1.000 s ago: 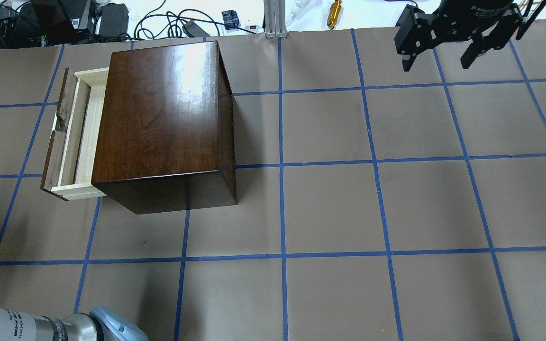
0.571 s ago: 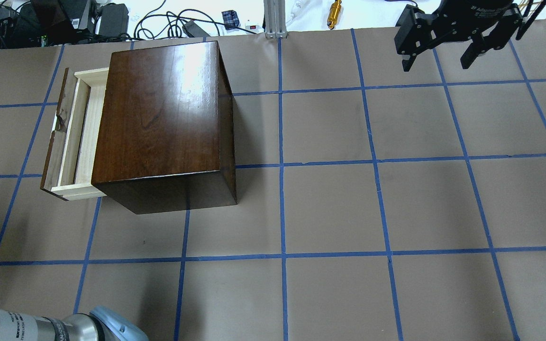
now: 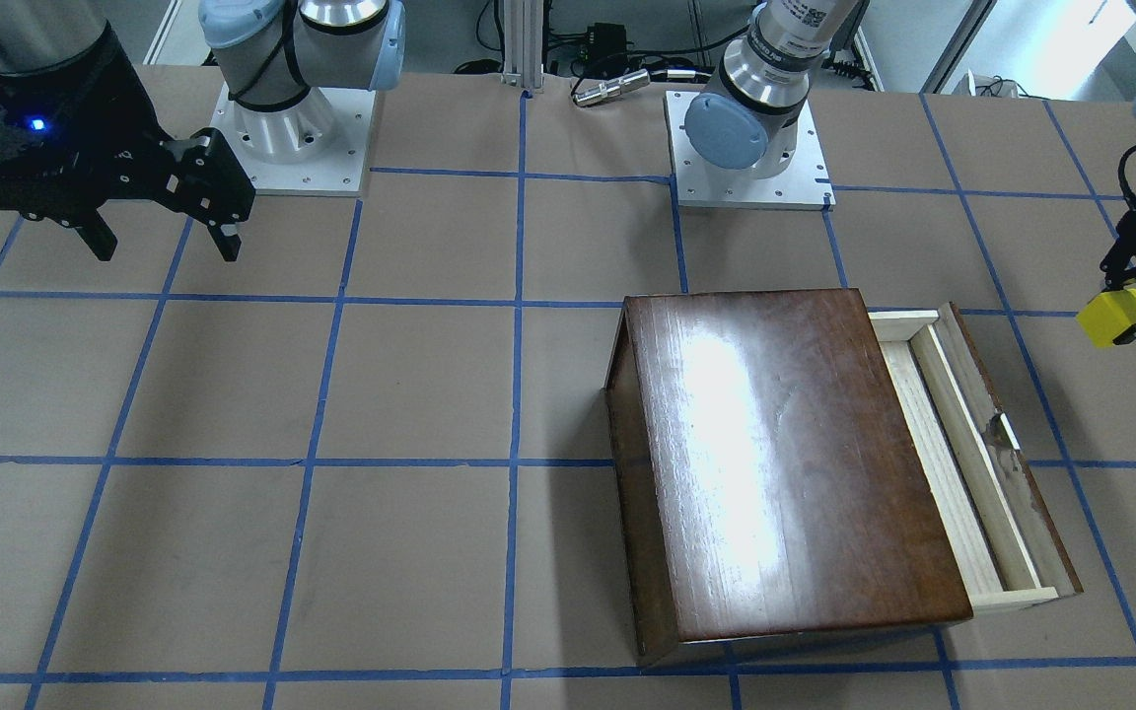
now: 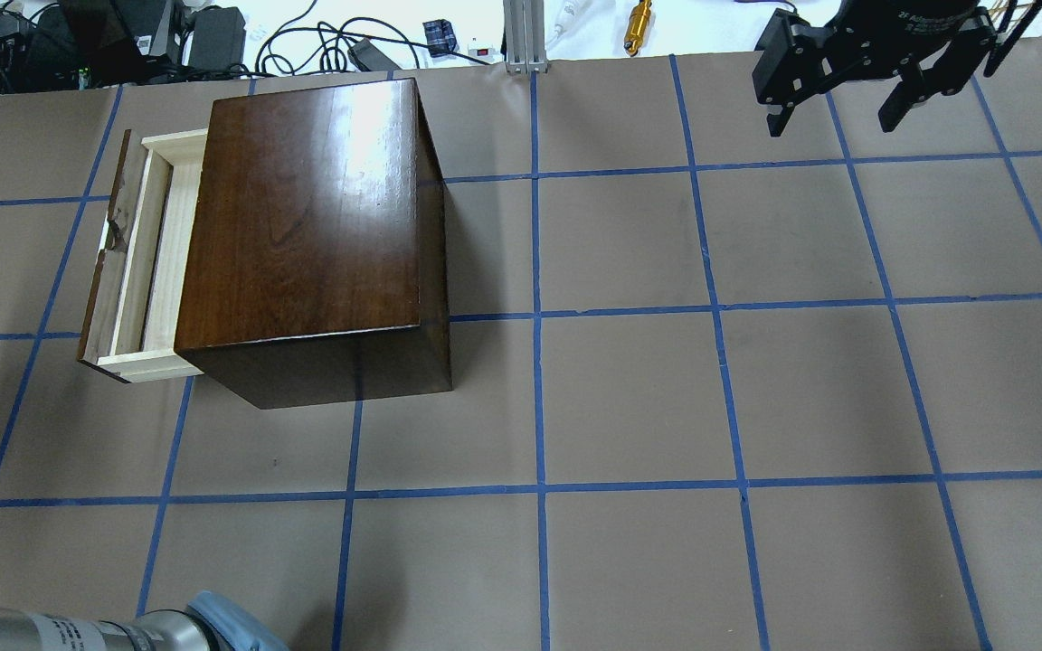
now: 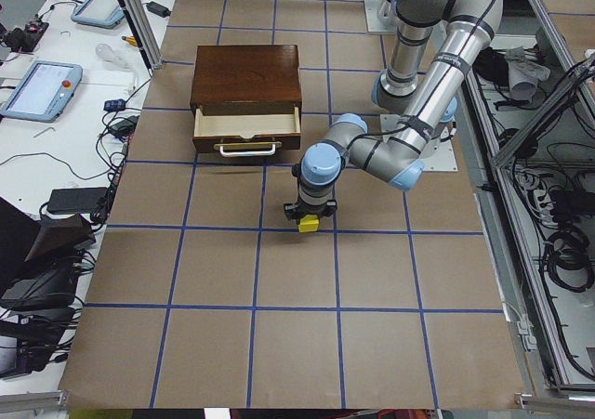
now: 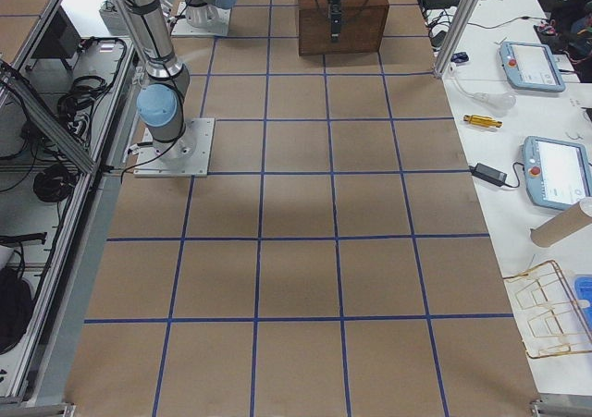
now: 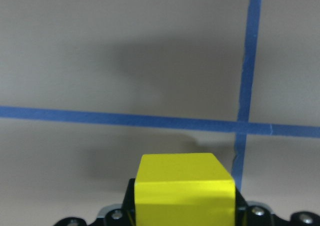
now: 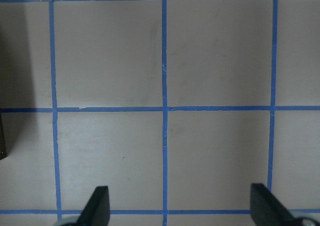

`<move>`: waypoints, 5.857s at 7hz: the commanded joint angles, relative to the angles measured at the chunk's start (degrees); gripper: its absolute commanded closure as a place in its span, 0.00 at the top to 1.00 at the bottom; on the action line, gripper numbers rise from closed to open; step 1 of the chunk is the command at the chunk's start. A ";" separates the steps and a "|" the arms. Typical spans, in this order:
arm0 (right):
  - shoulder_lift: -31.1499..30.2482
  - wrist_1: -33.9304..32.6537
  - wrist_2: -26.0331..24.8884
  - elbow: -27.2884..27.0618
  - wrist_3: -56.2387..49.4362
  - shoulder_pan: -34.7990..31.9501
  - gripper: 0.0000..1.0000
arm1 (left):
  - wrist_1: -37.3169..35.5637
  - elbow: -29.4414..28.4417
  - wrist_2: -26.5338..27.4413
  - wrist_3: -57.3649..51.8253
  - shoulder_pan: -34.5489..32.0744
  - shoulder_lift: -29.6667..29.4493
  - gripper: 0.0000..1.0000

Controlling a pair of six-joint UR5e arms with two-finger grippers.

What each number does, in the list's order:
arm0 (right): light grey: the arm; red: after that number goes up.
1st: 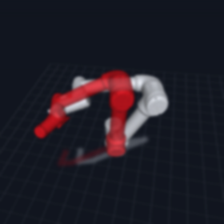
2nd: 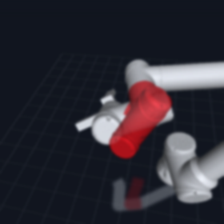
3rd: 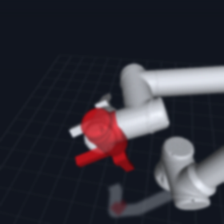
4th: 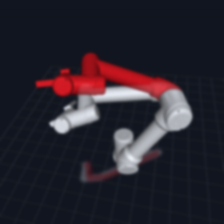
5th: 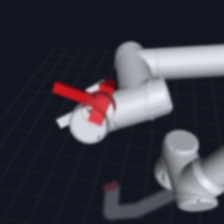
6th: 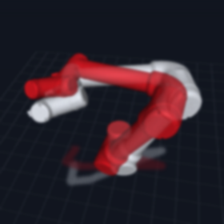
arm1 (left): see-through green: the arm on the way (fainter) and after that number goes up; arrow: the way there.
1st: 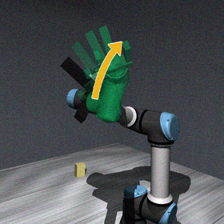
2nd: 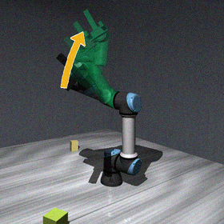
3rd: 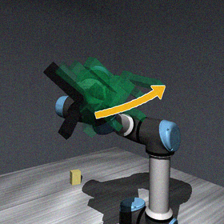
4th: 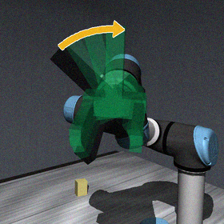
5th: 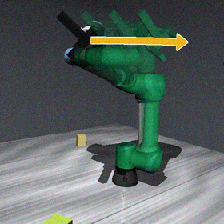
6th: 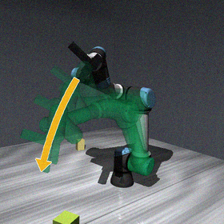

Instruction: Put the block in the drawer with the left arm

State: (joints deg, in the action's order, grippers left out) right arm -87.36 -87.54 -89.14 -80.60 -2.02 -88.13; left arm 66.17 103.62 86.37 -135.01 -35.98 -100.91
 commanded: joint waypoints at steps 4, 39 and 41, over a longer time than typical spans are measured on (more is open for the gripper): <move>0.00 0.00 0.02 0.00 0.09 -0.03 1.00 | 17.51 -18.36 -3.23 31.50 -27.25 -1.39 0.04; -0.09 0.00 0.02 0.00 0.00 -0.03 1.00 | 18.21 -19.33 8.02 132.48 -52.85 5.19 1.00; -0.09 0.00 0.02 0.00 0.00 0.06 1.00 | 19.08 -18.46 7.07 139.11 -54.72 5.98 1.00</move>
State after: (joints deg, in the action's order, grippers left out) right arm -87.44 -87.54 -89.13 -80.60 -2.02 -88.11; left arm 84.61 84.65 93.90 -0.47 -89.35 -95.52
